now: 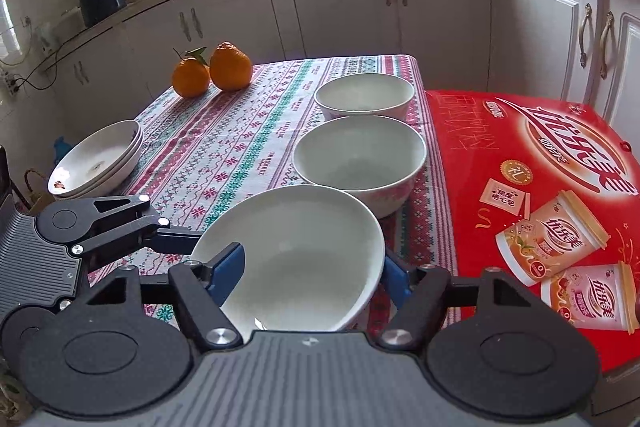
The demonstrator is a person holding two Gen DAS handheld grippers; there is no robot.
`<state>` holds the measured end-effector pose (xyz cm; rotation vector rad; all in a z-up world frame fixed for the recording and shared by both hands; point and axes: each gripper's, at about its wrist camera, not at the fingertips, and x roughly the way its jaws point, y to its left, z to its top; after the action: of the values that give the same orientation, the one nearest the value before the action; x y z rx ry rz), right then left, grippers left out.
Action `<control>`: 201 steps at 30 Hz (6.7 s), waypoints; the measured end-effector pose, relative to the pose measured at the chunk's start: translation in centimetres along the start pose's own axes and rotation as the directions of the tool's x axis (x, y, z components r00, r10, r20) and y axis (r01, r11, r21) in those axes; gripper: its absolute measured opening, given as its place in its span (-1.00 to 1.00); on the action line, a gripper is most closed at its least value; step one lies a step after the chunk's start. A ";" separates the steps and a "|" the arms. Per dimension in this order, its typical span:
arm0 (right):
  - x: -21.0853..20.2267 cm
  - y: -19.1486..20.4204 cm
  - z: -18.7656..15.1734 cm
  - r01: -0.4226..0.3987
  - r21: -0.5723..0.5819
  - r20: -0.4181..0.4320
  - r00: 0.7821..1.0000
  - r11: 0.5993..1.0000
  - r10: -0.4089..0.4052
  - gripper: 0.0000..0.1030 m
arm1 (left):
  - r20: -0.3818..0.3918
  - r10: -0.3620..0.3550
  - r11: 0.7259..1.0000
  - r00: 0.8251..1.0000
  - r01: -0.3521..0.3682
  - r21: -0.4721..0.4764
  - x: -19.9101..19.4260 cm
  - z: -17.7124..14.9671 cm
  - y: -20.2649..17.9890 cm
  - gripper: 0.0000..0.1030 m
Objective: Organize plates and bowls
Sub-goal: 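Carry the bowl with the right gripper beside the plate stack and release it, then move the left gripper to another pink-patterned bowl and grasp its rim, then lift the bowl with the left gripper and carry it over the placed bowl, then lower the left gripper's bowl into the placed bowl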
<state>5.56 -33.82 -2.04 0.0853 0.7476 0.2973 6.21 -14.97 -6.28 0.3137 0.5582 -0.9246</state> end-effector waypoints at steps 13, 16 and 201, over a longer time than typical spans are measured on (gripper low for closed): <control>3.1 5.3 2.3 -0.108 -0.093 -0.012 0.994 0.990 0.107 0.50 | -0.020 0.105 0.993 0.994 -0.106 -0.061 -3.8 -1.8 3.6 0.53; 3.9 6.6 2.8 -0.126 -0.122 -0.018 0.992 0.985 0.124 0.50 | -0.020 0.134 0.988 0.991 -0.135 -0.070 -4.6 -2.2 4.4 0.53; 1.0 8.3 3.9 -0.010 -0.398 0.121 0.991 0.917 0.063 0.67 | -0.133 0.130 0.967 0.983 -0.156 -0.204 -3.0 8.1 10.6 0.06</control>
<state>6.89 -25.46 1.68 -0.2650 0.5429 0.4701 16.01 -10.85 2.27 0.2127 0.7287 -0.7018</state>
